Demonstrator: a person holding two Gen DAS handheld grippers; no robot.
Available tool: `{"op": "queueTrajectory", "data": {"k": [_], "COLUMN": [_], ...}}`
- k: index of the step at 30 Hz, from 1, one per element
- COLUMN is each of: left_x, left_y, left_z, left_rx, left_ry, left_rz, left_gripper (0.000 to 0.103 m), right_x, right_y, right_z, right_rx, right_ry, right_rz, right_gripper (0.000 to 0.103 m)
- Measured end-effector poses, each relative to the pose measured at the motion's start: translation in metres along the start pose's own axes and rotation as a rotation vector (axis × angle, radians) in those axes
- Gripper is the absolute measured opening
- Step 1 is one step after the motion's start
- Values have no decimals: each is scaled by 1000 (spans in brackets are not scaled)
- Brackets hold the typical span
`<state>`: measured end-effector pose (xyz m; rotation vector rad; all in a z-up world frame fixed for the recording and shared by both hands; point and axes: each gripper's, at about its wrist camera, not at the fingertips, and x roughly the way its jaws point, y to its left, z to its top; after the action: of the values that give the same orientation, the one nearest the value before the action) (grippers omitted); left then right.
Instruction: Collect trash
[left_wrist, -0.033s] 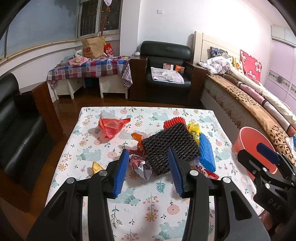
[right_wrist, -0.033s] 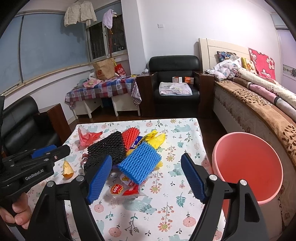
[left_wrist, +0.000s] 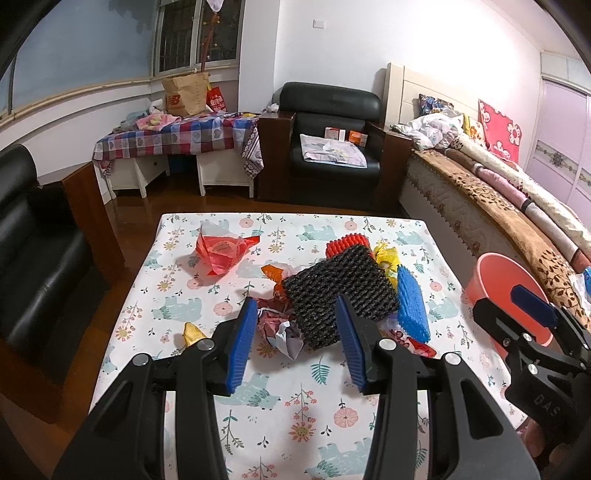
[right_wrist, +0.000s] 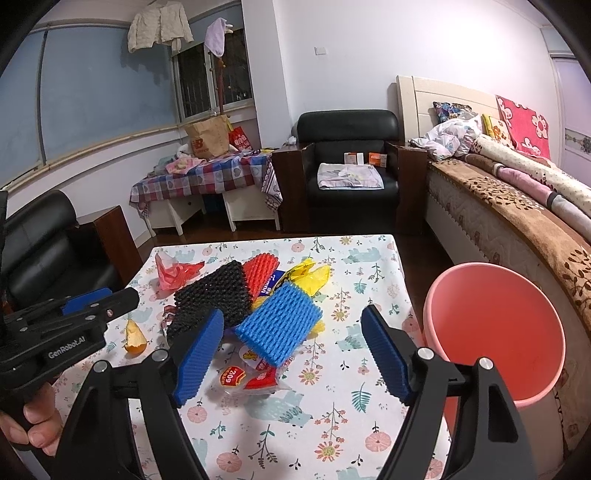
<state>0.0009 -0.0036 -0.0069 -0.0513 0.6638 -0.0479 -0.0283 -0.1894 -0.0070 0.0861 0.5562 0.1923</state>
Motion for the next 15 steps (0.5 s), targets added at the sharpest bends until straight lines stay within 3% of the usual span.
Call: {"op": "queueTrajectory", "data": {"k": [9, 15], "left_x": [0, -4], "left_y": [15, 17], "left_z": [-5, -15], "left_rx": [-41, 12], "left_ry": [11, -7], "left_rz": [-92, -155], "left_gripper": [45, 45], "right_x": [12, 20], "right_y": [1, -1], "right_z": [-2, -6], "right_rx": [-1, 2], "right_ry": [19, 47], "right_rz": [4, 8], "right_gripper": [76, 73]}}
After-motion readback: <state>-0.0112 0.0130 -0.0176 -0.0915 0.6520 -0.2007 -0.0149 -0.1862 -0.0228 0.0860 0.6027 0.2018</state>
